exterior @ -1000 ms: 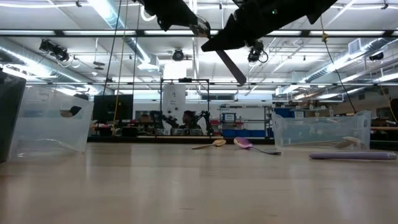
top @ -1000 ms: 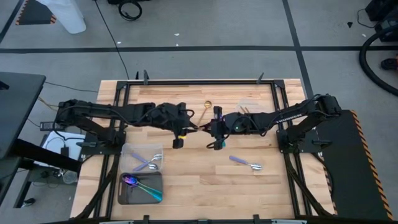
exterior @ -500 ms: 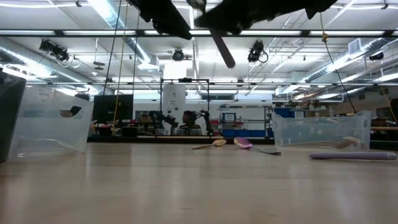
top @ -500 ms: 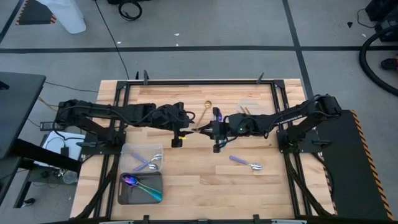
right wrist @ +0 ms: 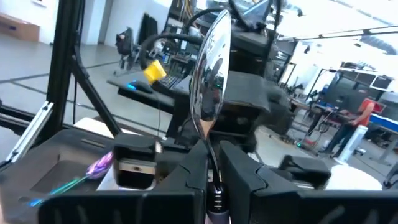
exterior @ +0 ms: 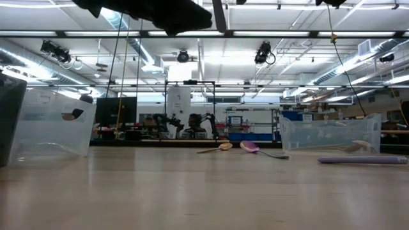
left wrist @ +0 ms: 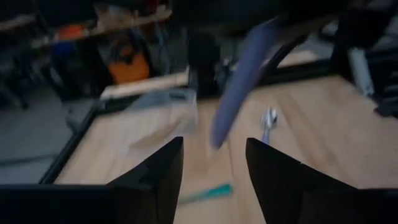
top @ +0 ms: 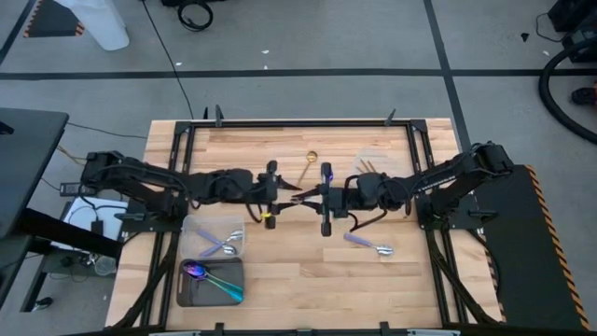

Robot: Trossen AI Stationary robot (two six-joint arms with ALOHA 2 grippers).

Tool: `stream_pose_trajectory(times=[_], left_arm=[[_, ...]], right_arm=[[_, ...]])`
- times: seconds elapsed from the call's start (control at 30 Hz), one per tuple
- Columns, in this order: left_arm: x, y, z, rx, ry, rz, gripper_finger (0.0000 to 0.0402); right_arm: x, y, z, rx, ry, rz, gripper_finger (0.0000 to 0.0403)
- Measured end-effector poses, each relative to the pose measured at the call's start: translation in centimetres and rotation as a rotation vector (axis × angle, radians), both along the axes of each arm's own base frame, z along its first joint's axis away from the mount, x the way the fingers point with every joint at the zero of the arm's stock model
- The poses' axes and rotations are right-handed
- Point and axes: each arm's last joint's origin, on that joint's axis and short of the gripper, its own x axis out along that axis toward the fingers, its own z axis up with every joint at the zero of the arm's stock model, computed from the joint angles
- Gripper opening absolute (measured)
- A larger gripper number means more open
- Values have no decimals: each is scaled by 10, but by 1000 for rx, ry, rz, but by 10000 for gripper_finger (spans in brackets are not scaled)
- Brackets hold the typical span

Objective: Sort silverware by color (type)
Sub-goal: Put the purple spoon into the bottom transparent bin

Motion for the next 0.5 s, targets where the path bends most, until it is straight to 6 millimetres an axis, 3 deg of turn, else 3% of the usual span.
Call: stream_pose_trajectory(times=[0.4, 0.5], left_arm=[[17, 0, -2, -5, -203, 3, 182], [19, 1, -3, -4, -219, 8, 163]], right_arm=[[1, -10, 7, 2, -75, 47, 36], [1, -10, 7, 2, -78, 47, 36]])
